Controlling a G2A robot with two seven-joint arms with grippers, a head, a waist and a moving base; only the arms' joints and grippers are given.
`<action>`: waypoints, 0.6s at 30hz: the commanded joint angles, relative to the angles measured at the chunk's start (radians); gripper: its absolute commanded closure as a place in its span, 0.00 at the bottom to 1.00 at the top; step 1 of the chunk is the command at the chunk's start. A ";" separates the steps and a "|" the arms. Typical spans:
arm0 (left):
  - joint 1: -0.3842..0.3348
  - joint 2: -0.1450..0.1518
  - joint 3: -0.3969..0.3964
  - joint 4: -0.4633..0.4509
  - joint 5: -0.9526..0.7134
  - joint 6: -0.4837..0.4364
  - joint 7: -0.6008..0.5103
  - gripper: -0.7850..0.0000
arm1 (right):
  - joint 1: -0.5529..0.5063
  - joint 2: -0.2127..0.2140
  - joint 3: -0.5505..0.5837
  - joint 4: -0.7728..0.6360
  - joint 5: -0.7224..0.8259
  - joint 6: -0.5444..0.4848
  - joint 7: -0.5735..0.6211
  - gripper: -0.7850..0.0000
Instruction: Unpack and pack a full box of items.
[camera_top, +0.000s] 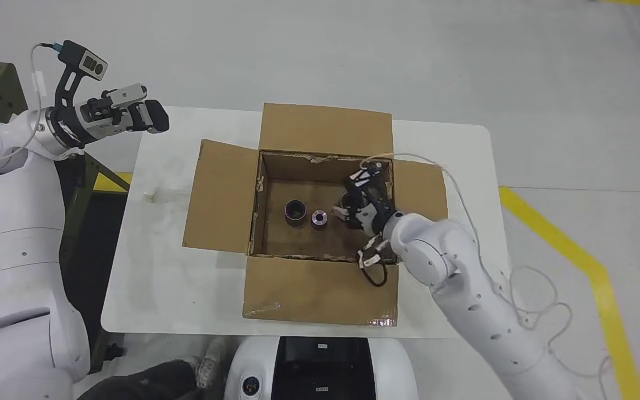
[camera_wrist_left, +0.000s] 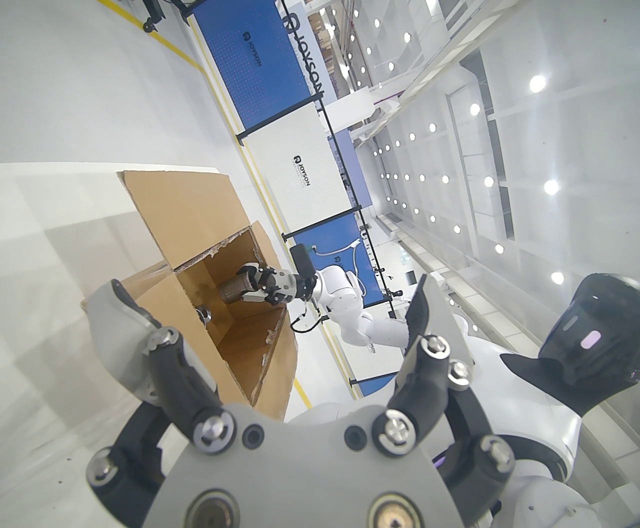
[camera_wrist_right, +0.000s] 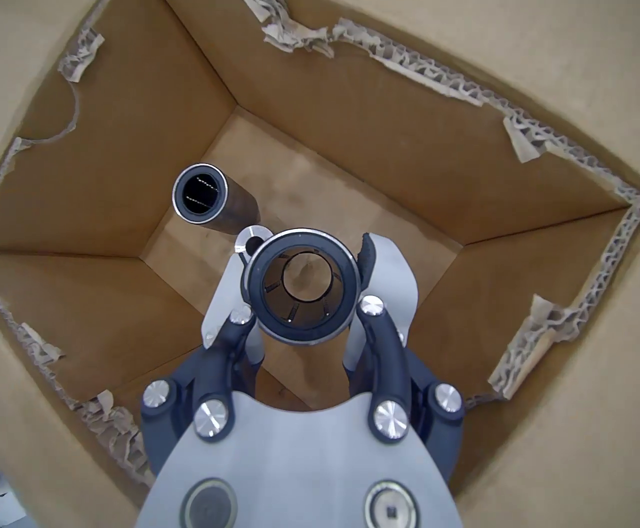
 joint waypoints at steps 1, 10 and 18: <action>0.000 0.000 0.000 0.000 0.000 0.000 0.000 0.00 | 0.014 -0.005 -0.014 0.020 -0.001 0.009 0.002 1.00; 0.000 0.000 0.000 0.000 0.000 0.000 0.000 0.00 | 0.056 -0.026 -0.050 0.107 0.001 0.048 -0.016 1.00; 0.000 0.000 0.000 0.000 0.000 0.000 0.000 0.00 | 0.083 -0.041 -0.077 0.154 -0.004 0.064 -0.022 0.80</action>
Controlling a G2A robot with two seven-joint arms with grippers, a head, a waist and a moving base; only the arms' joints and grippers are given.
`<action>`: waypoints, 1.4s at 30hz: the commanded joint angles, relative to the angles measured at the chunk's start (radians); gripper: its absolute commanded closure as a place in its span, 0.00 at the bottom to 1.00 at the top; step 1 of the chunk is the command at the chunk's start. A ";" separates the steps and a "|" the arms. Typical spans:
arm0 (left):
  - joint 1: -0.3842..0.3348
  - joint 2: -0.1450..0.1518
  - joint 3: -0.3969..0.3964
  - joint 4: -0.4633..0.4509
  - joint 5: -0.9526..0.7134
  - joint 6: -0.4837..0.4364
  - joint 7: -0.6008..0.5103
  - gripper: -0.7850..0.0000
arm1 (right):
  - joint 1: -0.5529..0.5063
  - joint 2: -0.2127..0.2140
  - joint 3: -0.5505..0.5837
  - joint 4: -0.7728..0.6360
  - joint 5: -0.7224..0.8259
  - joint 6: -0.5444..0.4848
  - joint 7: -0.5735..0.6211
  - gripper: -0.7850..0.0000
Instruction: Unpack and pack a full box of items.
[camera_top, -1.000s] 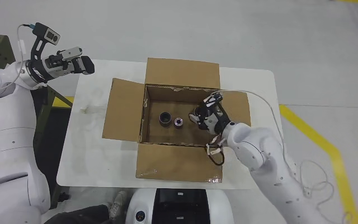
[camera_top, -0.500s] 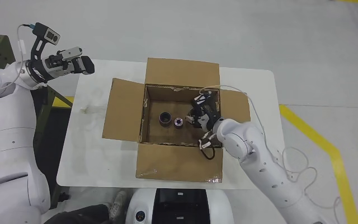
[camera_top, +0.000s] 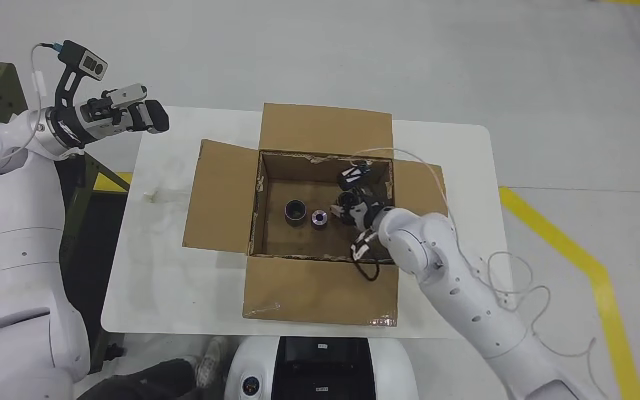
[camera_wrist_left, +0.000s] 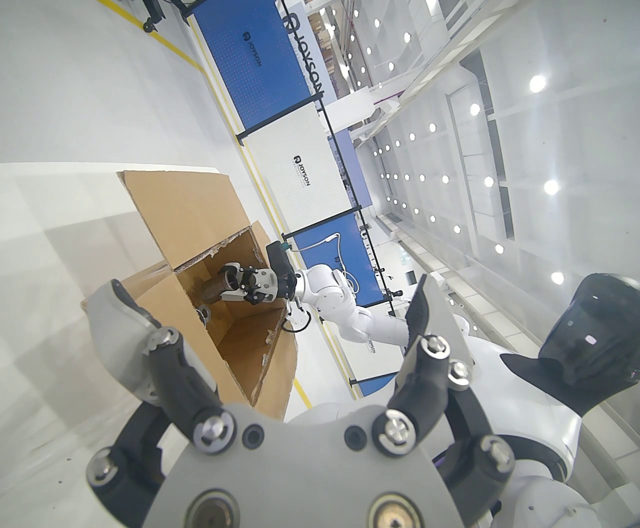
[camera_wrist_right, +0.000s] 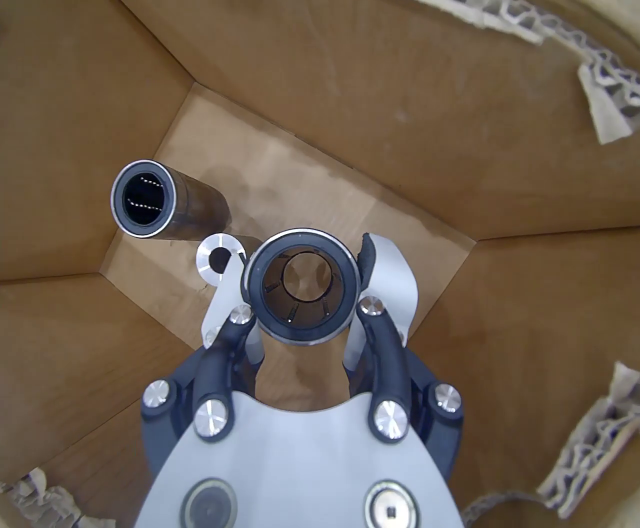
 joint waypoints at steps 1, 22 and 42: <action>0.000 0.000 0.000 0.000 0.000 0.000 0.000 0.00 | 0.005 -0.004 -0.006 0.008 -0.002 0.004 0.001 0.78; 0.000 0.000 0.000 0.000 0.000 0.000 0.000 0.00 | 0.007 -0.023 -0.019 0.034 -0.044 0.019 0.022 0.17; 0.000 0.000 0.000 0.000 0.000 0.000 0.000 0.00 | -0.127 -0.001 0.130 -0.249 0.092 -0.065 0.010 0.02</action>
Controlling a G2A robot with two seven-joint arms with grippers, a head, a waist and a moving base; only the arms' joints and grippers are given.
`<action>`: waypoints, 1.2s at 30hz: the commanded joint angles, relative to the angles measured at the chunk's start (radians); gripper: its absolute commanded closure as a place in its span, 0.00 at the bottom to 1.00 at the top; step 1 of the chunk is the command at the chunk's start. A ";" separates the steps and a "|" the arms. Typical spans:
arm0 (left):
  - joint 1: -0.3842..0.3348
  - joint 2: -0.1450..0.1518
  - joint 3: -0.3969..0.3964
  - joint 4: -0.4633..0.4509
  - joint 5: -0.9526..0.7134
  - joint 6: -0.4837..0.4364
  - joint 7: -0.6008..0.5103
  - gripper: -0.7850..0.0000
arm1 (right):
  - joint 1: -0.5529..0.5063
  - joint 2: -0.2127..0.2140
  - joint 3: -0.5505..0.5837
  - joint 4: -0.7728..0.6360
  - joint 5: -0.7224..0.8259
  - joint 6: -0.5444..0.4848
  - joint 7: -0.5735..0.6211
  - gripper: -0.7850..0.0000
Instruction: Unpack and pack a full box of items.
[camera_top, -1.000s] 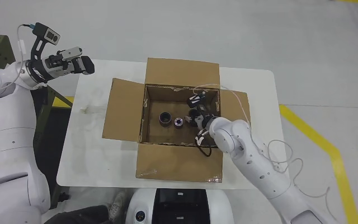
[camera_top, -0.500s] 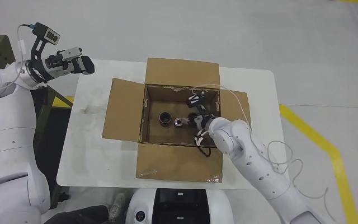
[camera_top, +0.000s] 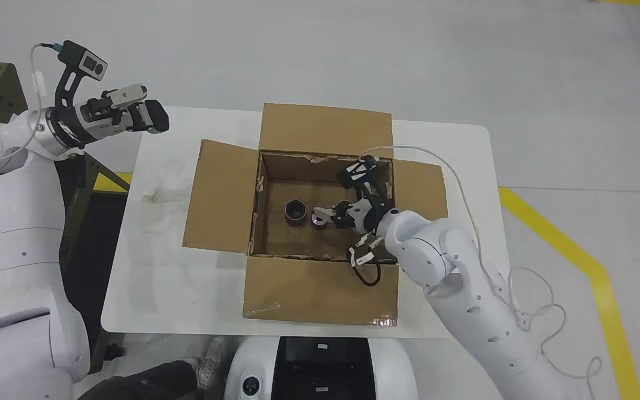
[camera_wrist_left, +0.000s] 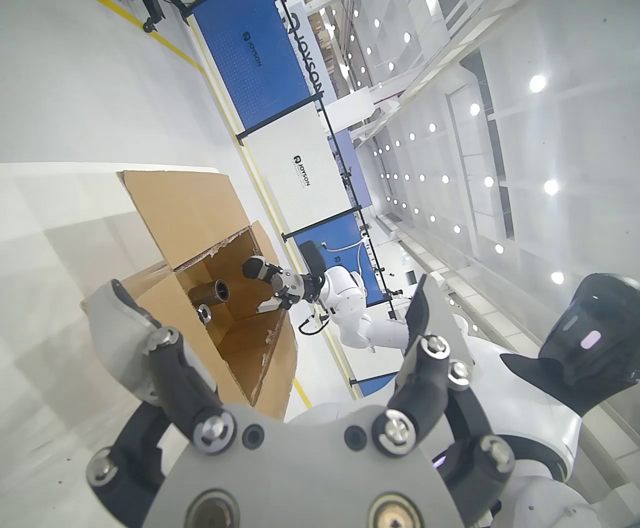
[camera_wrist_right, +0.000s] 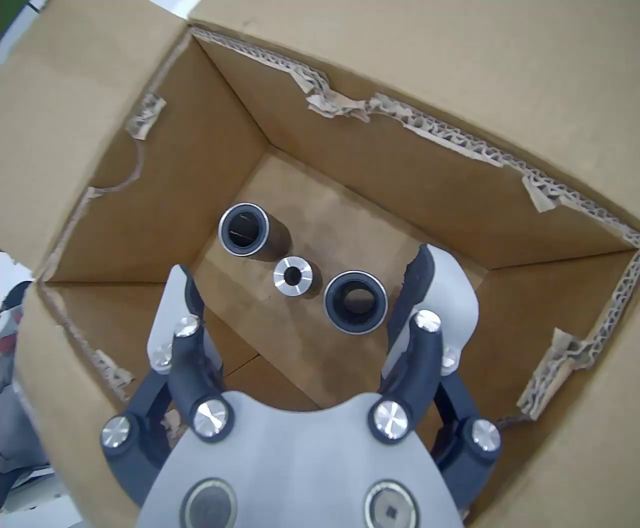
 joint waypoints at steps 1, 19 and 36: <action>0.000 0.000 0.000 0.000 0.000 0.000 0.000 0.00 | -0.020 0.003 0.020 -0.031 0.033 -0.012 -0.003 0.01; 0.000 0.000 0.000 0.000 0.000 0.000 0.000 0.00 | -0.268 0.043 0.256 -0.221 0.297 -0.093 -0.031 0.00; 0.000 0.000 0.000 0.000 0.000 0.000 0.000 0.00 | -0.508 0.076 0.552 -0.289 0.557 -0.122 -0.072 0.00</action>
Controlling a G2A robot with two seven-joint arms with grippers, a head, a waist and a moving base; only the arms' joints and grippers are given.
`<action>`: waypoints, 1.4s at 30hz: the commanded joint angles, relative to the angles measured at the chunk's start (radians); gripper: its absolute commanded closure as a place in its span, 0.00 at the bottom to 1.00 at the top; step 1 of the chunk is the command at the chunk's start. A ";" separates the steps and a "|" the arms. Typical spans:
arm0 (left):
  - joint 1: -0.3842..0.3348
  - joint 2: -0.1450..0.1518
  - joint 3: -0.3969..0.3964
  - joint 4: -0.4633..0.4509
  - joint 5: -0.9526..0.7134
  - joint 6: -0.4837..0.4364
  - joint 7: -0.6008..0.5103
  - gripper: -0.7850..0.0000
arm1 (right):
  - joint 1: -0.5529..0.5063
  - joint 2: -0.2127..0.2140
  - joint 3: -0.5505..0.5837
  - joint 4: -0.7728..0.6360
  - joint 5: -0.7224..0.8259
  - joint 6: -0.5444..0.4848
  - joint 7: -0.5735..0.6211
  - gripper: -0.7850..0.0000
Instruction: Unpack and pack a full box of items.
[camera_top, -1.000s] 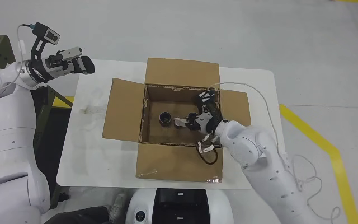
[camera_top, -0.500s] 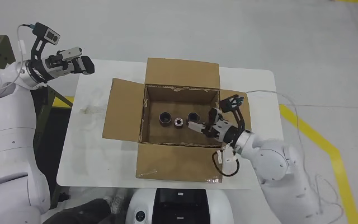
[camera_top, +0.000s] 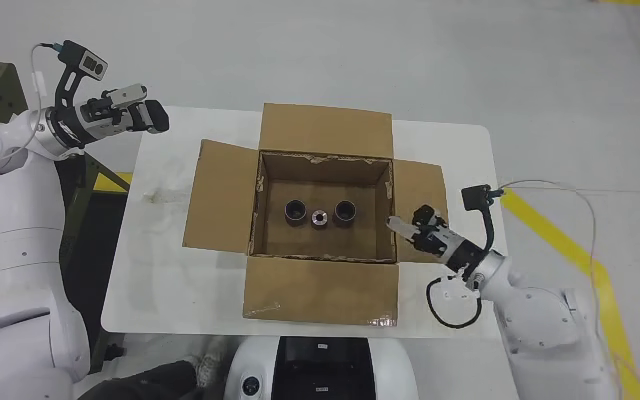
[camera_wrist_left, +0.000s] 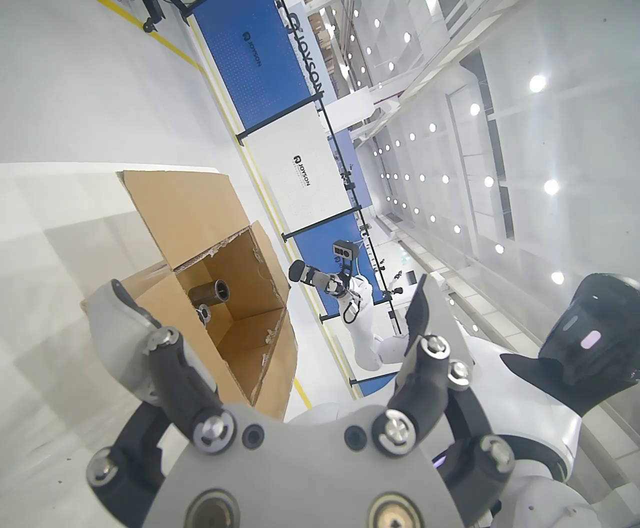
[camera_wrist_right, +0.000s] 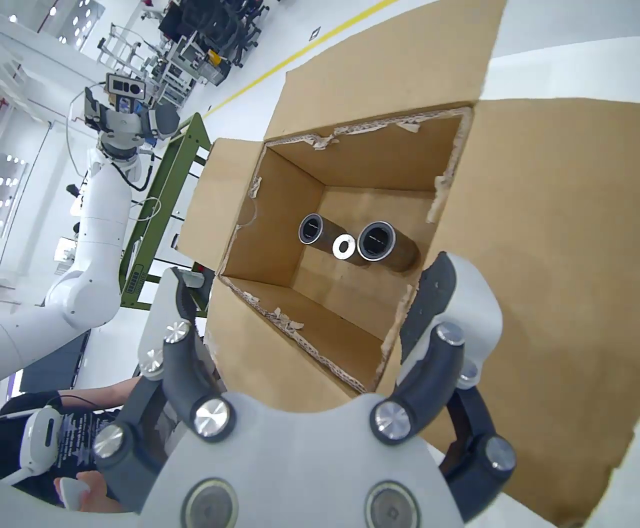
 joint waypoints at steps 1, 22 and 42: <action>0.000 0.000 0.000 0.000 0.000 0.000 0.000 0.00 | -0.023 0.002 0.026 -0.002 0.018 0.006 -0.006 0.00; 0.000 0.000 0.000 0.000 0.000 0.000 0.000 0.00 | -0.103 0.017 0.186 0.173 0.225 -0.029 -0.068 0.00; 0.000 0.000 0.000 0.000 0.000 0.000 0.000 0.00 | -0.065 0.025 0.149 0.255 0.369 -0.138 -0.027 0.00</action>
